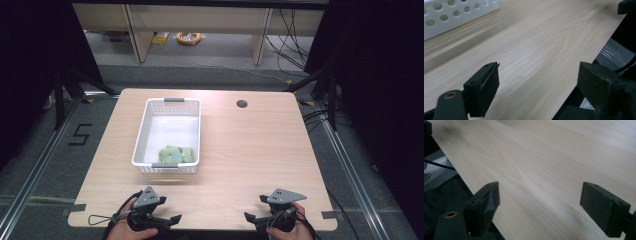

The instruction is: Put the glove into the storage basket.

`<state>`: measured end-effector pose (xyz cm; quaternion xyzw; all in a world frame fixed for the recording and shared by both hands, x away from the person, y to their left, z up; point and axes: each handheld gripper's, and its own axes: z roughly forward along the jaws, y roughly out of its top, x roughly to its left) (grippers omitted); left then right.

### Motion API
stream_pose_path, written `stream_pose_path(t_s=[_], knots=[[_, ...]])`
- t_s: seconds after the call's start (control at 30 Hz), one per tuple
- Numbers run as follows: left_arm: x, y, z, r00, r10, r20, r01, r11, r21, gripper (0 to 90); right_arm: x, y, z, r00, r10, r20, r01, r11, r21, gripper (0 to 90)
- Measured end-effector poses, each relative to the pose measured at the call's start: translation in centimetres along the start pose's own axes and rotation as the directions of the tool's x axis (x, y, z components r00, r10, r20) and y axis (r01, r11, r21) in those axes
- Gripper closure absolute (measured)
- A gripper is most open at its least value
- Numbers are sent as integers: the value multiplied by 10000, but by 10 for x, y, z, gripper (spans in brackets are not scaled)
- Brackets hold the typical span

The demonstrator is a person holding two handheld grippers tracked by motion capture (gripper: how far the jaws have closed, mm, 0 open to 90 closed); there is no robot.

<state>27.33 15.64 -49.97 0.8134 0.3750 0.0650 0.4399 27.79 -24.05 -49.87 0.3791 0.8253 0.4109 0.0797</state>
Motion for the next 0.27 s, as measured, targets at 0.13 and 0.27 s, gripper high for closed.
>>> stream_pose_path(t_s=[0.13, 0.27], knots=[[1, 0, 0, 10000, -49, -9, 50, 9998, 179, 173, 3, 0, -1, 9996, 247, 147, -250, 9995, 175, 170], [3, 0, 0, 9999, 147, 63, -149, 9994, 314, 173, -1, 0, 0, 9995, -176, 245, 176, 9998, 5, 169]])
